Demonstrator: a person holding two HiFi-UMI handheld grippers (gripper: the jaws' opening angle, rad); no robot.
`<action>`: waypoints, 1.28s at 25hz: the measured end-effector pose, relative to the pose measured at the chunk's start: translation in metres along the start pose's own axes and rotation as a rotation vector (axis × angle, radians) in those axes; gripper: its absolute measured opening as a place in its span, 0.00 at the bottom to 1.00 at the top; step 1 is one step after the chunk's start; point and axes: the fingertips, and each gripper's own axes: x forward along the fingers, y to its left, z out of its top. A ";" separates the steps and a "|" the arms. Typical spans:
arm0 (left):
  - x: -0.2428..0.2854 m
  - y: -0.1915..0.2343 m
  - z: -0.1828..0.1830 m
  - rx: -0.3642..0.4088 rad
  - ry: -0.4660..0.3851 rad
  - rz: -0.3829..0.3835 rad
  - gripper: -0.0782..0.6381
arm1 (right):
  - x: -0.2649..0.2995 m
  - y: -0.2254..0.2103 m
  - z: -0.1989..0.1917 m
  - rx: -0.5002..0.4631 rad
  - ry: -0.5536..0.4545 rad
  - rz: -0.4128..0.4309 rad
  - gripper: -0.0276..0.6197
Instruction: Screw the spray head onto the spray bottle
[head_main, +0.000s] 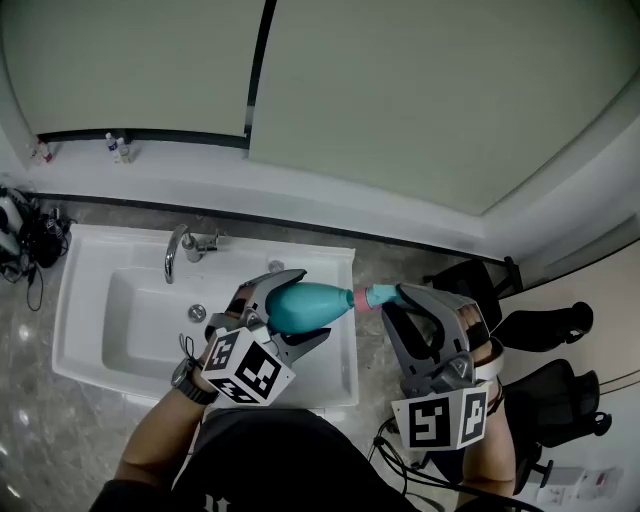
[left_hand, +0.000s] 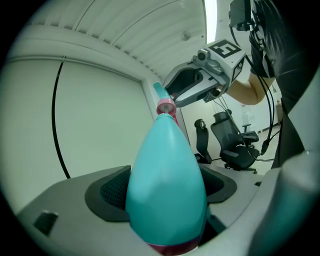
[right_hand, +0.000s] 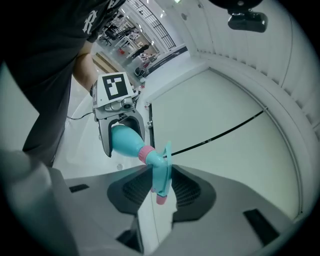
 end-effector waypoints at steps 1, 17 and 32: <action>-0.001 -0.001 -0.001 0.008 0.004 0.001 0.67 | 0.001 0.002 0.002 -0.004 -0.001 0.004 0.23; 0.001 -0.001 -0.001 -0.056 -0.042 -0.019 0.67 | 0.012 0.007 0.013 -0.175 0.042 -0.006 0.23; -0.001 0.002 -0.013 -0.024 0.017 0.001 0.67 | 0.024 0.020 0.012 -0.212 0.090 0.040 0.23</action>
